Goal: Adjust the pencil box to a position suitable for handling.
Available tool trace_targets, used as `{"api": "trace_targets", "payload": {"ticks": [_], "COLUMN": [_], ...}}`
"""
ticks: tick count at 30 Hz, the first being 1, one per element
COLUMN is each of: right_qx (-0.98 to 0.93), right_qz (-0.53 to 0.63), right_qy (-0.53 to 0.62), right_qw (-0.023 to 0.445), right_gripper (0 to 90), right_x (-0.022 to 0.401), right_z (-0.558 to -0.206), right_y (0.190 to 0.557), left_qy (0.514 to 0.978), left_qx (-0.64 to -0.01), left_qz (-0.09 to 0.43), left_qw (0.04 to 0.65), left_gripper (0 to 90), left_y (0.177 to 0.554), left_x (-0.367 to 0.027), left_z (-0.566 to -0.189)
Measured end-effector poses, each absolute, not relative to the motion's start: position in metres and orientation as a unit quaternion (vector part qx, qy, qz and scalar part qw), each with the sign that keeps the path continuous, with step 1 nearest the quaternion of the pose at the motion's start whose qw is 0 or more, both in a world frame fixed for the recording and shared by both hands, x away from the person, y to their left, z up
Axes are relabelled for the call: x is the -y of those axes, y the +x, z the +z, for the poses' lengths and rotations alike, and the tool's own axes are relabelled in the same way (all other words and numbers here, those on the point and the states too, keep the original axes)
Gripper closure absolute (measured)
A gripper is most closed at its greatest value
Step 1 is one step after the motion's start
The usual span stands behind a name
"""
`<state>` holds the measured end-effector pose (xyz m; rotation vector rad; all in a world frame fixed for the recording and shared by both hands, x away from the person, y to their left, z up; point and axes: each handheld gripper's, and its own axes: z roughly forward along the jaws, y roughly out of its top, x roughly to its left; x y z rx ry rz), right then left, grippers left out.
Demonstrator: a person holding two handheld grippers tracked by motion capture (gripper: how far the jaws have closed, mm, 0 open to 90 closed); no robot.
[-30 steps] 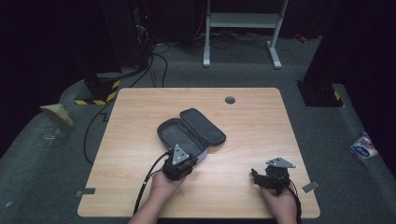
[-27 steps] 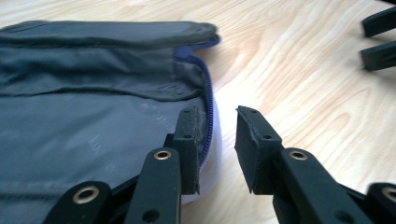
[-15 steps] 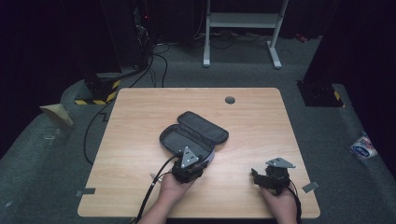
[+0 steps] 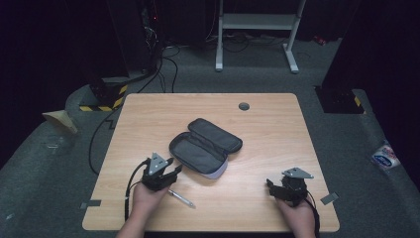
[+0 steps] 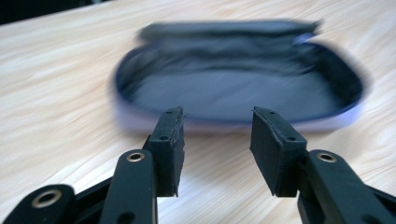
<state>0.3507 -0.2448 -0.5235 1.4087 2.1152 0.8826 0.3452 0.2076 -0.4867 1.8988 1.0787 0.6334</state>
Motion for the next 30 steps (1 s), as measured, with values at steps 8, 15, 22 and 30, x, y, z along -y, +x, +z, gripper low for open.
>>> {"api": "trace_targets", "payload": {"ticks": [8, 15, 22, 30], "right_qx": [-0.755, -0.754, -0.756, -0.765], "right_qz": [0.36, 0.4, 0.421, 0.411], "right_qy": [0.499, 0.475, 0.463, 0.451], "right_qw": [0.227, 0.216, 0.19, 0.204], "right_gripper": [36.2, 39.5, 40.4, 38.3], "right_x": [0.225, 0.17, 0.121, 0.077], "right_z": [-0.51, -0.497, -0.49, -0.488], "right_y": [0.344, 0.341, 0.357, 0.38], "left_qy": [0.743, 0.742, 0.746, 0.751], "left_qx": [-0.479, -0.501, -0.517, -0.51], "left_qz": [0.255, 0.25, 0.225, 0.235], "left_qw": [0.392, 0.368, 0.356, 0.347], "left_gripper": [52.1, 50.9, 46.8, 42.4], "left_y": [0.347, 0.349, 0.356, 0.356], "left_x": [-0.247, -0.266, -0.271, -0.266], "left_z": [-0.506, -0.521, -0.527, -0.528]}}
